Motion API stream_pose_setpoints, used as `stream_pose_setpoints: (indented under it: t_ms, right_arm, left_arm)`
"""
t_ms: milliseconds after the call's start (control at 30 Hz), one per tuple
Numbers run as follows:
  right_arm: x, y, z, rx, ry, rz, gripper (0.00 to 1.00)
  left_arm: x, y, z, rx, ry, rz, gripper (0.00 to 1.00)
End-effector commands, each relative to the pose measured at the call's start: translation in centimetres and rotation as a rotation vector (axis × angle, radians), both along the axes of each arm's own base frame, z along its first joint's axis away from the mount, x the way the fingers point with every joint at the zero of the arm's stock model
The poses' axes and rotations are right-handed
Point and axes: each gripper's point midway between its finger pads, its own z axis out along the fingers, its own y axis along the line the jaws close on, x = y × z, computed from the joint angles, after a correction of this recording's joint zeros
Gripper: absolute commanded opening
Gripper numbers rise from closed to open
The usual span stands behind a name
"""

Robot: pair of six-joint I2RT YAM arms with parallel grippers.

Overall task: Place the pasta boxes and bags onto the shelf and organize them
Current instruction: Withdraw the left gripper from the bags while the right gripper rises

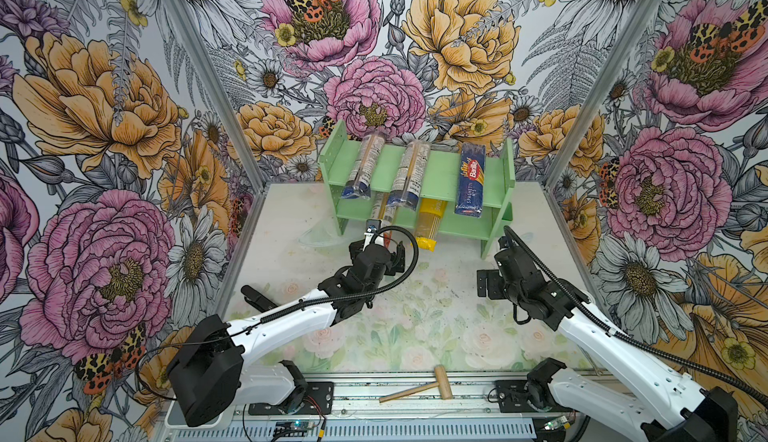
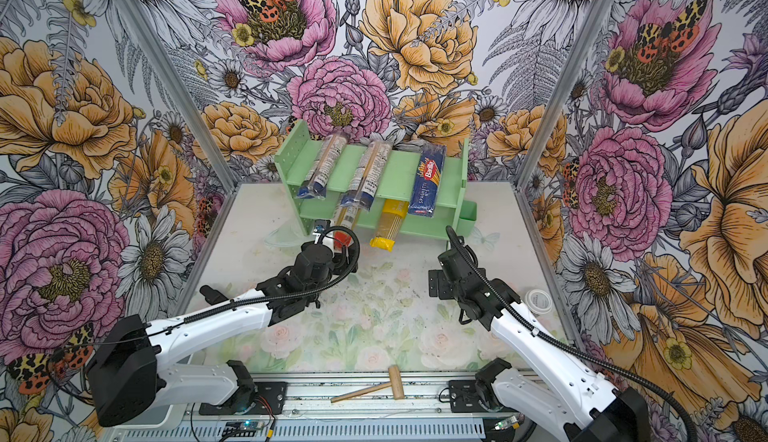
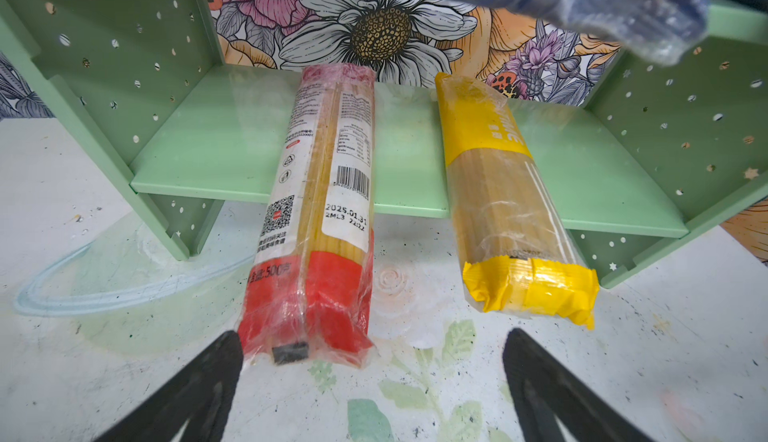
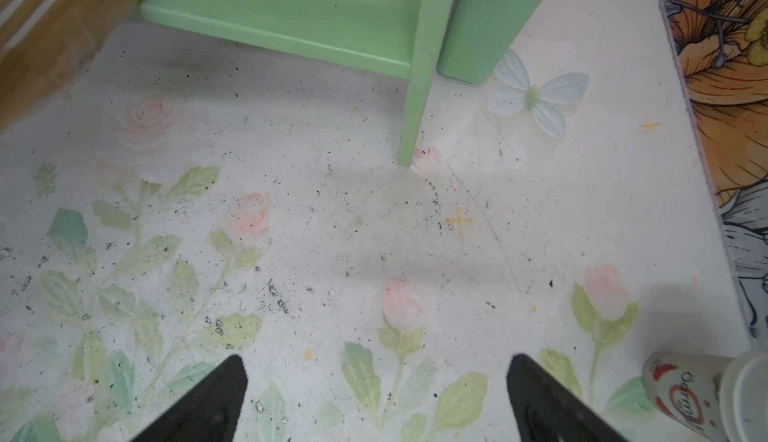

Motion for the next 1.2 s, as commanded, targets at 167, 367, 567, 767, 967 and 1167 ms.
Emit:
stream_pose_setpoints:
  t_ms: [167,367,567,767,967,1167]
  right_arm:
    - [1.2,0.5,0.7,0.057,-0.029,0.033,1.0]
    - [1.6,-0.1,0.7,0.073,-0.031,0.016,1.0]
    - [1.9,-0.8,0.6,0.074,-0.029,-0.002,1.0]
    - [2.2,-1.5,0.9,0.066,-0.047,-0.004,1.0]
    - [2.5,-1.8,1.6,0.068,-0.089,-0.003,1.0]
    - [2.9,-2.1,2.2,0.043,-0.124,0.006,1.0]
  left_arm:
    - [-0.1,1.8,-0.1,0.009,-0.002,0.006,0.99]
    - [0.0,3.0,0.0,0.02,-0.011,0.02,0.99]
    - [0.2,4.2,0.1,0.028,-0.02,0.032,0.99]
    - [0.4,5.6,0.2,0.043,-0.031,0.053,0.99]
    - [0.9,6.7,0.2,0.07,-0.033,0.069,0.99]
    - [1.7,7.8,0.4,0.078,-0.043,0.091,0.99]
